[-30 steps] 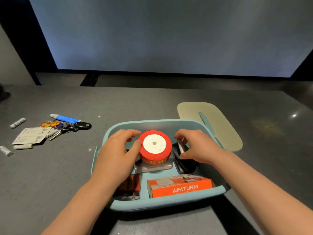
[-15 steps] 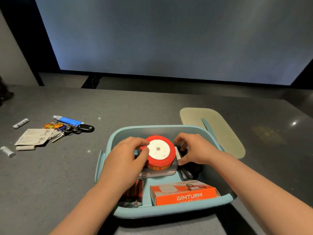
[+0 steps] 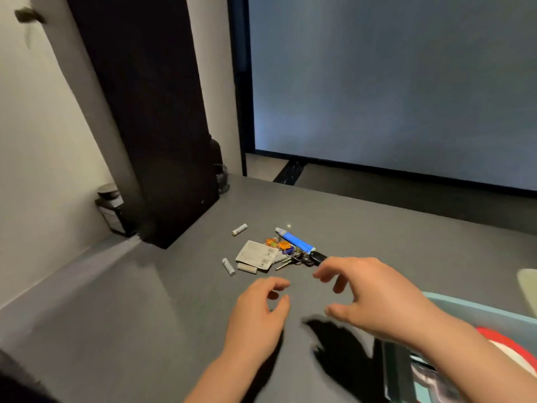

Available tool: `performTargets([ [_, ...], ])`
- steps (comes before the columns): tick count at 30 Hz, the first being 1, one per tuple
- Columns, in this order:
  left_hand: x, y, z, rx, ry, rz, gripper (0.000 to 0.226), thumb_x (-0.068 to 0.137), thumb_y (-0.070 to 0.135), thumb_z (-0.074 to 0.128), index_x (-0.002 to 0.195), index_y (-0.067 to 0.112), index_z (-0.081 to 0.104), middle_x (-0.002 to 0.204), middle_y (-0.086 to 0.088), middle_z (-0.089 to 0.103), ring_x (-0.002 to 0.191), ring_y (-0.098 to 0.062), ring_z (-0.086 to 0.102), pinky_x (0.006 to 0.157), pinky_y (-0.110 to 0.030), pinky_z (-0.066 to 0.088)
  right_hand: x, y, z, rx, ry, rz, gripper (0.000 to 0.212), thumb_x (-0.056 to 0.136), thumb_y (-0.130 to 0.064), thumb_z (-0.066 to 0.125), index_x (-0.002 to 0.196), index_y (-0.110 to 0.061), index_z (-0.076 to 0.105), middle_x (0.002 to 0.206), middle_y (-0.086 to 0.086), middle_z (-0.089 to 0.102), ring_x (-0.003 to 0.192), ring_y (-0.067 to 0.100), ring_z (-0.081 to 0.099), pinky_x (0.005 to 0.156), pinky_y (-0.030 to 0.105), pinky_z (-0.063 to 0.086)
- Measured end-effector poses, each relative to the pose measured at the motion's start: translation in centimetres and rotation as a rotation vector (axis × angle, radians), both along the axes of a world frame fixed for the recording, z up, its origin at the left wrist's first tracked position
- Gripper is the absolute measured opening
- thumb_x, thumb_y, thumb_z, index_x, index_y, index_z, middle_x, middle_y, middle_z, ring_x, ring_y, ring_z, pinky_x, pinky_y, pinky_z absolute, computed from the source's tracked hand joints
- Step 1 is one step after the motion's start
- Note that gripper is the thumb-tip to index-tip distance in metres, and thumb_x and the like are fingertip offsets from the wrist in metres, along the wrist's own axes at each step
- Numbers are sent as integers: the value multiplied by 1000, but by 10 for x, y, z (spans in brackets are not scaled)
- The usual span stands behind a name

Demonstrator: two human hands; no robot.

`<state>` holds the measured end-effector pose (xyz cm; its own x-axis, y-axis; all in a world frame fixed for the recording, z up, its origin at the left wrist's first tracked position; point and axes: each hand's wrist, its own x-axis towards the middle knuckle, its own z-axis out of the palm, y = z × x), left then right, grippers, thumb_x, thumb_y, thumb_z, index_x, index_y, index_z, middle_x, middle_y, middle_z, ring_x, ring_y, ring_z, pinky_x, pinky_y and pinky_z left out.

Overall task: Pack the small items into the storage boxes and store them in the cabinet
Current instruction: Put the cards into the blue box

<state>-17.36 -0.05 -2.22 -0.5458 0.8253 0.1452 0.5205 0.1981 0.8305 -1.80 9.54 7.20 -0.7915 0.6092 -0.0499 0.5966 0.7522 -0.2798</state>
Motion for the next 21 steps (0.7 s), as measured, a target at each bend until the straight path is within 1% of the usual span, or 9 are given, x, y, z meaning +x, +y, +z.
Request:
performTargets([
  [3, -50, -12, -28, -92, 0, 57, 25, 82, 17, 63, 98, 36, 64, 100, 21, 61, 90, 6, 56, 78, -14, 45, -59, 7, -29, -48, -37, 26, 43, 76, -40, 66, 117, -41, 52, 110, -23, 57, 90, -2, 55, 74, 23, 46],
  [6, -93, 1, -41, -157, 118, 94, 31, 79, 21, 64, 107, 35, 61, 108, 19, 59, 101, -1, 55, 82, -17, 41, -106, 25, -53, -76, -83, -5, 40, 77, -32, 68, 115, -36, 55, 109, -19, 61, 91, 4, 58, 69, 22, 43],
  [8, -118, 23, -42, -156, 197, 86, 39, 77, 25, 65, 115, 32, 59, 115, 14, 58, 108, -7, 52, 88, -24, 42, -132, 39, -65, -73, -100, -57, 41, 76, -26, 67, 115, -33, 56, 110, -14, 62, 95, 9, 60, 68, 23, 44],
  [10, -139, 49, -38, -208, 274, 8, 51, 73, 27, 69, 122, 31, 55, 122, 9, 55, 113, -13, 49, 92, -28, 40, -153, 53, -77, -62, -97, -116, 42, 75, -22, 67, 115, -30, 56, 111, -9, 63, 100, 15, 60, 68, 25, 42],
  [13, -170, 80, -33, -459, 425, -150, 72, 63, 31, 79, 128, 28, 47, 131, 5, 48, 120, -20, 43, 95, -32, 38, -179, 69, -94, -50, -108, -143, 49, 72, -19, 69, 118, -25, 50, 113, -2, 60, 109, 22, 54, 67, 26, 39],
  [15, -185, 89, -38, -602, 446, -154, 89, 57, 39, 83, 133, 25, 39, 135, 2, 41, 125, -21, 37, 97, -34, 37, -192, 77, -103, -51, -151, -91, 66, 69, -19, 73, 127, -23, 42, 120, 2, 54, 117, 24, 46, 78, 30, 42],
  [17, -193, 87, -48, -658, 426, -100, 98, 52, 51, 82, 133, 23, 35, 133, -1, 37, 125, -22, 31, 97, -34, 37, -203, 82, -110, -51, -195, -23, 85, 65, -20, 76, 138, -25, 33, 130, 1, 48, 123, 25, 40, 93, 34, 41],
  [19, -194, 83, -58, -635, 388, -46, 99, 49, 58, 81, 130, 22, 36, 127, -1, 37, 122, -22, 31, 96, -33, 37, -210, 86, -117, -46, -211, -5, 92, 63, -22, 78, 141, -25, 28, 134, 1, 45, 124, 25, 38, 98, 35, 38],
  [21, -193, 80, -66, -550, 300, -27, 96, 51, 54, 83, 129, 20, 38, 124, 0, 41, 120, -21, 33, 96, -32, 38, -214, 88, -124, -37, -199, -20, 97, 63, -27, 78, 144, -24, 24, 135, 2, 46, 125, 24, 38, 99, 35, 35],
])
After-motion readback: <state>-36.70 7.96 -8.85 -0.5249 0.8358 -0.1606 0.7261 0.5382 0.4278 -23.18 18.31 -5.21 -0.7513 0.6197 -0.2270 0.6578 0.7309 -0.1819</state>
